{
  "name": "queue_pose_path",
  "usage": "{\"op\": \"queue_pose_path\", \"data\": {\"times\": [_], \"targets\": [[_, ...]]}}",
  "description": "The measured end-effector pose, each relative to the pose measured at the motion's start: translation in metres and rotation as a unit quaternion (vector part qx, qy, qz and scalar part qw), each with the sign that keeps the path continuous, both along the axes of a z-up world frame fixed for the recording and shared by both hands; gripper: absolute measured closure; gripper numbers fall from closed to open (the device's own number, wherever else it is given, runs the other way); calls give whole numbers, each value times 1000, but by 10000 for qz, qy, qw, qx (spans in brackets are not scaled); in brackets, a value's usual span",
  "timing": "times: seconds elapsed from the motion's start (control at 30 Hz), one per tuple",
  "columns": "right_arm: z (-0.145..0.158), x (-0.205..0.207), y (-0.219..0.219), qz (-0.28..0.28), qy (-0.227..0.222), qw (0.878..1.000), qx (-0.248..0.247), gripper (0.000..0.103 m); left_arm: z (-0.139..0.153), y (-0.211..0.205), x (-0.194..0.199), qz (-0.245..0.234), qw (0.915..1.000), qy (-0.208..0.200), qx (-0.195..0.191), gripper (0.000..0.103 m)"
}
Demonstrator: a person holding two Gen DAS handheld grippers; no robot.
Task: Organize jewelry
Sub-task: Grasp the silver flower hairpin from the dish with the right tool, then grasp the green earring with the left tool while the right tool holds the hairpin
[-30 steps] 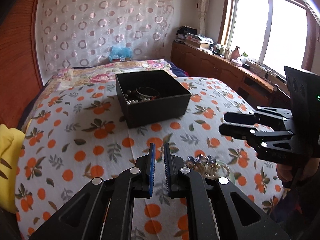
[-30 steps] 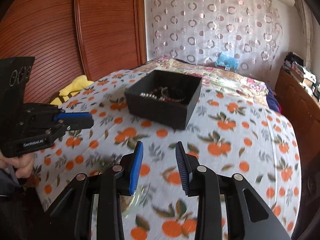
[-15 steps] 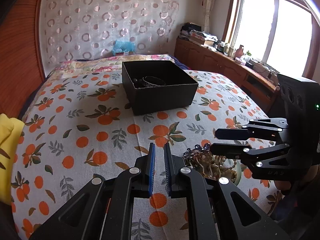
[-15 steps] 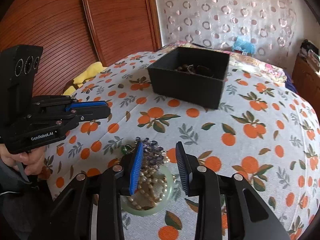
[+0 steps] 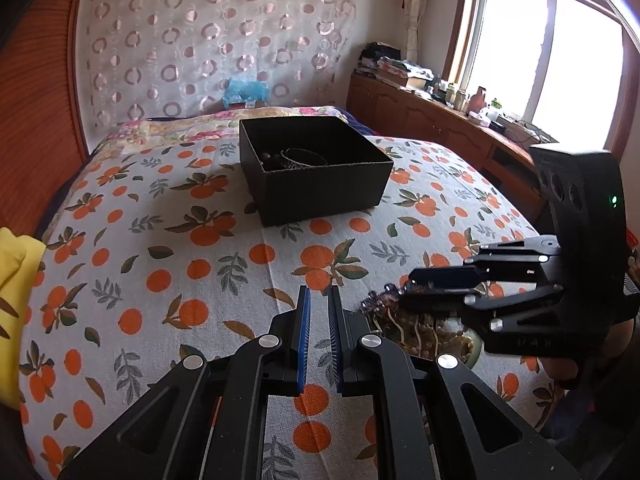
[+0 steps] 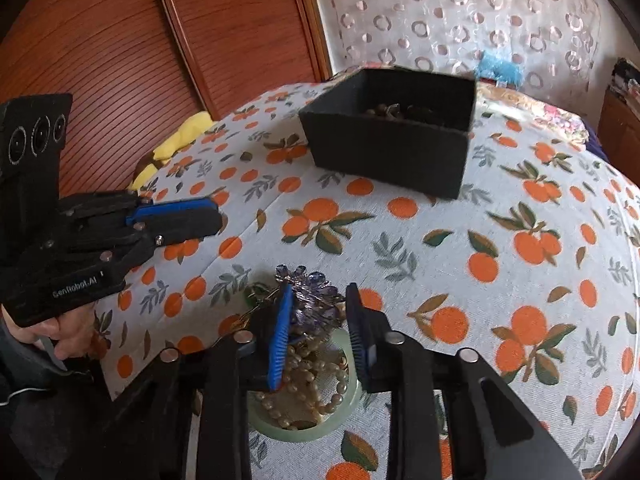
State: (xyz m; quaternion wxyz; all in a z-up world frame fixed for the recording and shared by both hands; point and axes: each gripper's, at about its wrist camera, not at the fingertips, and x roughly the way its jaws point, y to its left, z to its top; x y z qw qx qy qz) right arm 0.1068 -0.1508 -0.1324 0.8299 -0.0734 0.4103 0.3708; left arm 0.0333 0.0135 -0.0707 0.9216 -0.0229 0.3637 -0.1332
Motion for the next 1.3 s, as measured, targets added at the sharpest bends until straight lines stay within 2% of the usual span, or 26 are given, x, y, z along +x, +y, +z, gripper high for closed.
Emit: {"op": "queue_pose_path", "data": {"times": [0.1, 0.17, 0.33, 0.63, 0.8, 1.2, 1.27, 1.3], "targets": [[7, 2, -3, -265, -294, 9992, -66, 77, 0, 0, 0, -2, 10000, -6, -8, 95], [12, 5, -6, -379, -405, 9985, -10, 81, 0, 0, 0, -2, 10000, -3, -9, 95], [24, 10, -9, -561, -795, 9952, -129, 81, -3, -2, 0, -9, 10000, 19, 0, 95], [31, 17, -26, -715, -870, 9936, -99, 81, -8, -5, 3, -38, 10000, 56, 19, 95], [25, 20, -31, -802, -943, 9908, -549, 81, -9, -9, 7, -97, 9999, 91, 73, 95], [10, 38, -65, -1287, -776, 9850, -848, 81, 2, -42, 30, -505, 9984, 63, 246, 94], [8, 38, -67, -1275, -750, 9857, -813, 81, 4, -50, 37, -649, 9975, 103, 276, 85], [8, 38, -68, -1277, -745, 9858, -799, 81, 4, -53, 40, -698, 9971, 113, 293, 74]]}}
